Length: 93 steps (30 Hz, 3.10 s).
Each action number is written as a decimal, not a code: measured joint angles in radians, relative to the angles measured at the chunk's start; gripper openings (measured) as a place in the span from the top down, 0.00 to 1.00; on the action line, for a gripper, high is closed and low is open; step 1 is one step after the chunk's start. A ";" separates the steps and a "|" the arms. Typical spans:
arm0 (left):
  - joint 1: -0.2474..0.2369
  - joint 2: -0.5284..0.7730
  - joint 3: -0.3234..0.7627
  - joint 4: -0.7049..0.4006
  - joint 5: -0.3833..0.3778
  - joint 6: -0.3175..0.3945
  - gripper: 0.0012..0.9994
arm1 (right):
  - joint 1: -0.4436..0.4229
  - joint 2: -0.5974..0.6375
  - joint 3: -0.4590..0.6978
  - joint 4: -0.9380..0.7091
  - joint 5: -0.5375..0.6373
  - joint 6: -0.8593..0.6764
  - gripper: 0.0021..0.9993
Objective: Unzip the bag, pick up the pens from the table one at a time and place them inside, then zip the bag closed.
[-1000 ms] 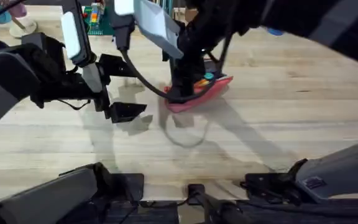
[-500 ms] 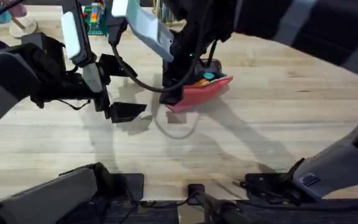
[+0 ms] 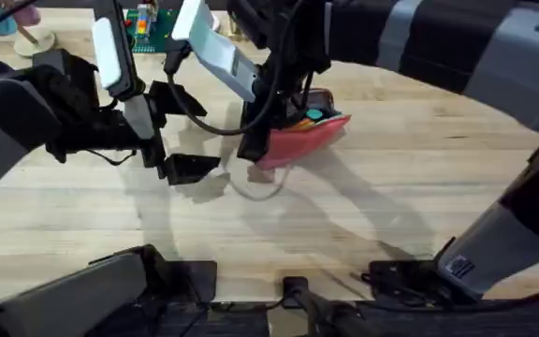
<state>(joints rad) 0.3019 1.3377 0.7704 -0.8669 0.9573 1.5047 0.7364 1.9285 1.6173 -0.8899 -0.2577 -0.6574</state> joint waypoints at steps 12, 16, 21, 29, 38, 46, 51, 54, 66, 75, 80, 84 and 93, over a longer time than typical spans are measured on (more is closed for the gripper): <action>0.000 0.000 0.000 0.000 0.000 0.000 0.01 | 0.000 0.020 0.000 -0.006 0.005 0.004 0.13; 0.000 0.000 0.000 0.000 0.000 0.000 0.01 | 0.000 0.020 0.000 -0.007 0.013 0.007 0.37; 0.000 0.000 0.000 0.000 0.000 0.000 0.01 | 0.000 0.020 0.000 -0.007 0.019 0.007 0.56; 0.000 0.000 0.000 0.000 0.000 0.000 0.01 | 0.003 0.020 0.000 -0.008 0.017 0.008 0.95; 0.000 0.000 0.000 0.000 0.000 0.000 0.01 | 0.002 0.020 0.000 -0.007 0.018 0.008 0.97; 0.000 0.000 0.000 0.000 0.000 0.000 0.01 | 0.002 0.020 0.011 -0.009 0.018 0.014 0.97; 0.000 0.000 0.000 0.000 0.000 0.000 0.01 | 0.002 0.020 0.040 -0.023 0.019 0.022 0.97; 0.000 0.000 0.000 0.000 0.000 0.000 0.01 | 0.001 0.019 0.051 -0.031 0.019 0.022 0.97; 0.000 0.000 0.000 0.000 0.000 0.000 0.01 | -0.024 -0.049 0.052 -0.037 0.030 0.022 0.97; 0.000 0.000 0.000 0.011 0.002 -0.042 0.01 | -0.030 -0.053 0.052 -0.038 0.030 0.022 0.97; 0.000 0.029 0.000 0.027 0.061 -0.070 0.01 | -0.037 -0.053 0.052 -0.037 0.029 0.022 0.97; 0.000 0.110 0.000 0.065 0.133 -0.077 0.01 | -0.037 -0.053 0.052 -0.037 0.029 0.022 0.97; -0.008 0.280 0.000 0.152 0.282 -0.089 0.01 | -0.037 -0.053 0.052 -0.038 0.029 0.022 0.97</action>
<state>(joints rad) 0.2936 1.6173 0.7704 -0.7152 1.2389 1.4160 0.6991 1.8755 1.6691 -0.9276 -0.2285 -0.6350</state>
